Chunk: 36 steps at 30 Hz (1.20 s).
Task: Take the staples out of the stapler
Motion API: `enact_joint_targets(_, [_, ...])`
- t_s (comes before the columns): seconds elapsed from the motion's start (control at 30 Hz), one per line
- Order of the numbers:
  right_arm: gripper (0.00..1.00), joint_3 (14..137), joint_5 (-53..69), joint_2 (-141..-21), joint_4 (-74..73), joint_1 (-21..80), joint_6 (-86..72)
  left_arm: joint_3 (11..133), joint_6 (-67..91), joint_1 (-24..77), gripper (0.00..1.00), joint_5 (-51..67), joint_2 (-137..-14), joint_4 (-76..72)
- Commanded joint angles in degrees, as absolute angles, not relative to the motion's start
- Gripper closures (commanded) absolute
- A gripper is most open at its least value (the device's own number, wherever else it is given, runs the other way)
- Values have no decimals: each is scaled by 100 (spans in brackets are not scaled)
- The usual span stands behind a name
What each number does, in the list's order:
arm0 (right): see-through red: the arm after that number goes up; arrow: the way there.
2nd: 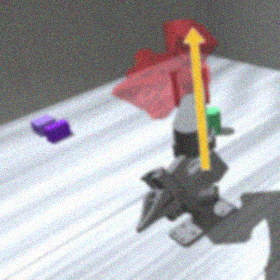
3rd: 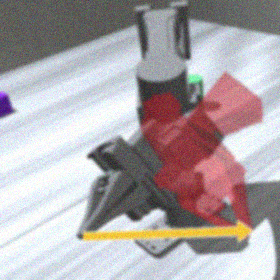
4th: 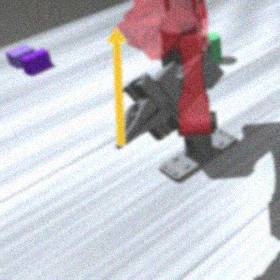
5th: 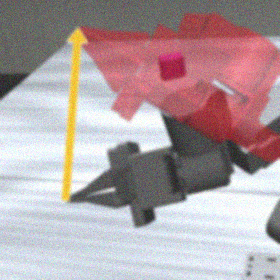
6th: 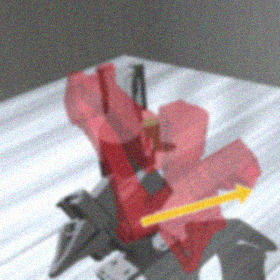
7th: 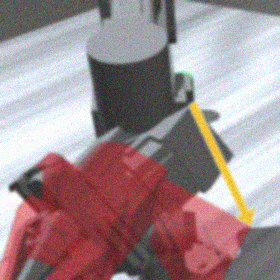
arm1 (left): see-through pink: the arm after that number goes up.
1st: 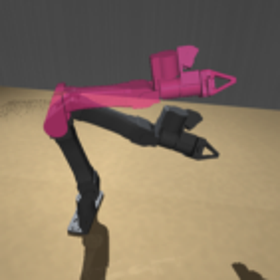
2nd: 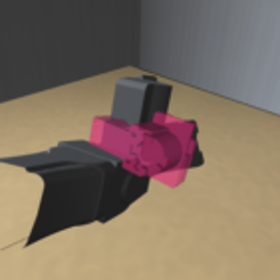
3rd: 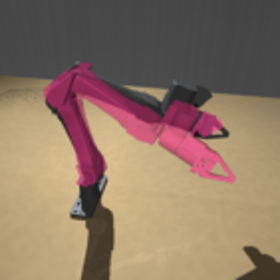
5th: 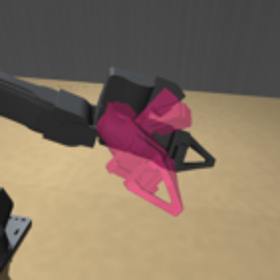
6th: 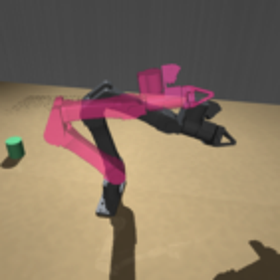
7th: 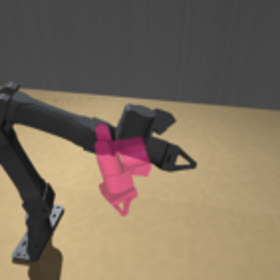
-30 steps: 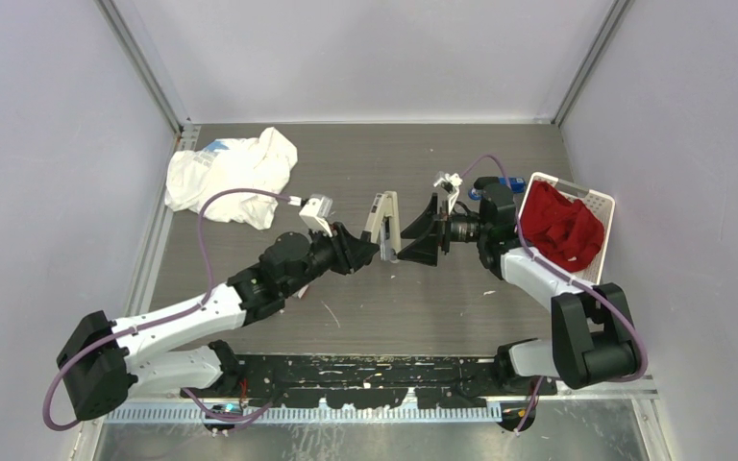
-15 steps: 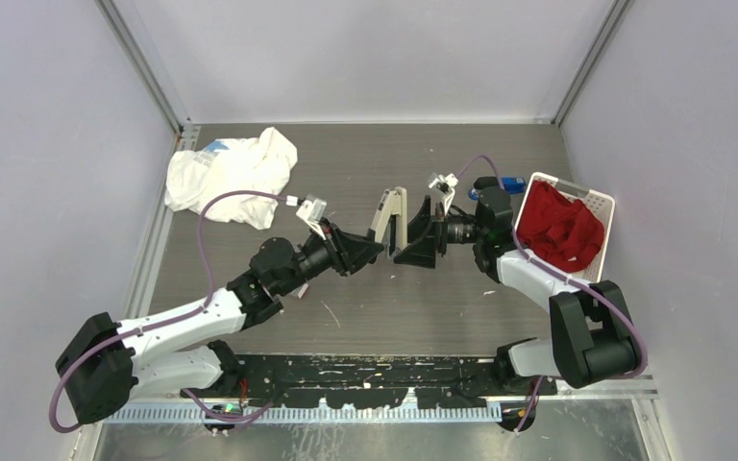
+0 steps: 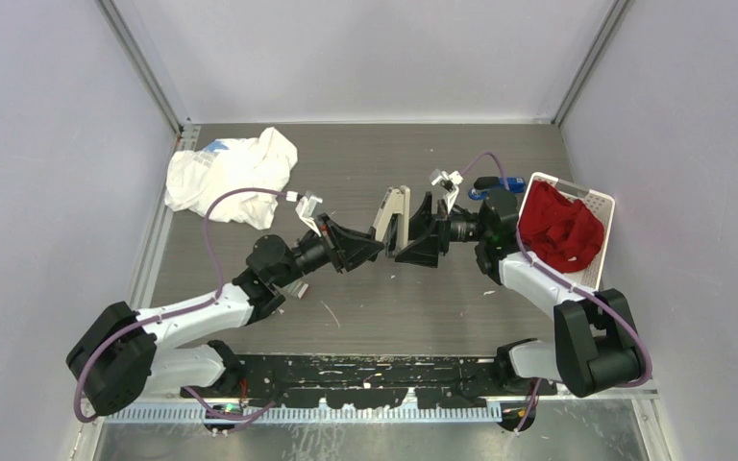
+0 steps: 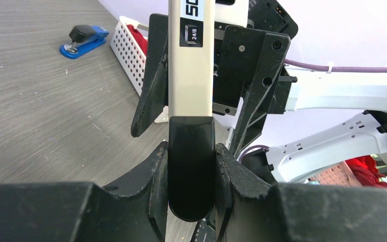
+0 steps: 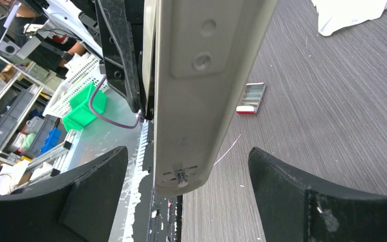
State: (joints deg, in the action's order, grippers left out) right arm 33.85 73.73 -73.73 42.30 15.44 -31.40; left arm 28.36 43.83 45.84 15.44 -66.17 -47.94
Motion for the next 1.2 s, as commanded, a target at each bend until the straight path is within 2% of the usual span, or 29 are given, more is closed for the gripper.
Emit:
enact_joint_targets(0.0, [8,3369,7414,-7190,4606,1596,-3224,2988,4449,4560,100,1945,-6677,-6130])
enact_joint_targets(0.2, [18,3363,7341,-7220,4563,1596,-3171,2947,4396,4560,100,1957,-6797,-6306])
enact_joint_targets(0.33, [30,3361,7351,-7231,4562,1615,-3171,2906,4302,4554,100,1948,-6829,-6385])
enact_joint_targets(0.37, [37,3367,7356,-7227,4562,1616,-3155,2889,4260,4546,100,1951,-6836,-6396])
enact_joint_targets(0.43, [60,3383,7401,-7225,4528,1609,-3033,2872,4149,4515,100,1977,-6850,-6383])
enact_joint_targets(0.5, [76,3476,7460,-7208,3993,1610,-2330,2834,3982,4413,100,2077,-6895,-6402])
enact_joint_targets(0.6, [91,3995,7314,-7241,1581,1607,-155,2660,3525,4089,100,2614,-7039,-6772])
enact_joint_targets(0.7, [98,4381,6998,-7372,-94,1606,1480,2514,3165,3634,100,3336,-7390,-7095])
enact_joint_targets(0.9, [99,4697,6101,-7559,-1428,1591,3353,2504,2547,3176,100,4340,-7993,-7258])
enact_joint_targets(1.17, [99,4862,4425,-7709,-2113,1357,4674,2479,1231,3092,100,4205,-7918,-5673])
